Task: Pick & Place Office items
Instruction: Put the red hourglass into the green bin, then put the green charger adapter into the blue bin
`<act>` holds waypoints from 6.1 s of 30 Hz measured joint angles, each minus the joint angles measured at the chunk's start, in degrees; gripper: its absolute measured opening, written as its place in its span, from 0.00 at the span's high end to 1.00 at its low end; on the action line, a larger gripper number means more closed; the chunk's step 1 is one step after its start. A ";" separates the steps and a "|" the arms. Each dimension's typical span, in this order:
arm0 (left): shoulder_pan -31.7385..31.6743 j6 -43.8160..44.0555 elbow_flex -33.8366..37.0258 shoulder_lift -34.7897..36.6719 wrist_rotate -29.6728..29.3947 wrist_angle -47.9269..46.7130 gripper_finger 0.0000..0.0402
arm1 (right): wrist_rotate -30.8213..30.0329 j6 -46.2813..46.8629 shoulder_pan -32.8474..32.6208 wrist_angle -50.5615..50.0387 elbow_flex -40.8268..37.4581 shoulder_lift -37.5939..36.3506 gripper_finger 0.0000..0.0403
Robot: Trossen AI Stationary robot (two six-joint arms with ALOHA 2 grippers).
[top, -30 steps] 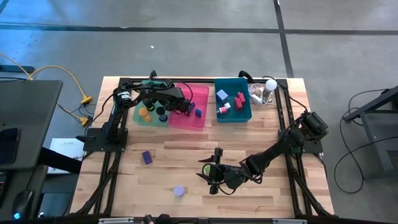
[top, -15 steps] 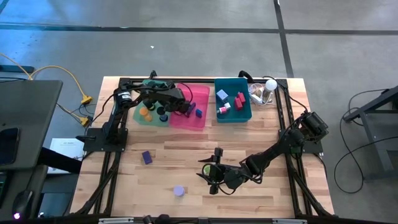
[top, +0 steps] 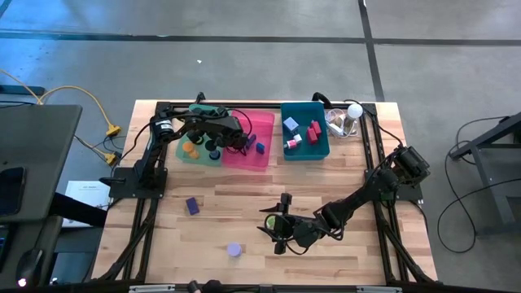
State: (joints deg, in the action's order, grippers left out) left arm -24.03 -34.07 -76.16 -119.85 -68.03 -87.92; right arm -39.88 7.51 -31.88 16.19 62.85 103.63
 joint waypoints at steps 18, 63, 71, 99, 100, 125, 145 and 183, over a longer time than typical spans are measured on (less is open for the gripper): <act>-0.07 0.70 -0.03 0.10 -1.05 -0.02 0.39 | 0.00 0.00 0.00 -0.07 -0.02 0.00 0.43; 8.68 10.77 -0.33 27.08 -3.89 -2.14 0.39 | -0.16 -0.21 0.02 3.63 -0.01 0.04 0.43; 24.94 29.66 -0.33 36.59 2.20 -2.09 0.39 | -0.09 -3.87 -0.28 8.99 0.00 0.04 0.43; 77.15 95.99 4.52 50.11 38.18 6.37 0.39 | 5.51 -0.31 -6.50 20.91 0.43 0.04 0.43; 78.99 96.46 5.71 49.89 37.17 8.48 0.39 | 5.29 -0.93 -7.17 20.79 0.92 0.04 0.43; 90.60 85.06 30.22 47.82 18.19 63.06 0.39 | 11.24 17.17 -4.30 -23.79 15.93 0.00 0.43; 90.96 88.34 40.24 47.84 19.78 85.85 0.39 | 27.27 16.20 3.83 -55.32 15.96 0.33 0.43; 90.90 89.67 40.35 47.68 18.17 85.86 0.39 | 31.90 -9.35 9.78 -43.72 15.79 13.32 0.43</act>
State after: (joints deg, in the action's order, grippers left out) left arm 66.87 55.60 -35.81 -72.17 -49.86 -2.06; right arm -7.98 -1.85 -22.09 -27.53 78.63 116.95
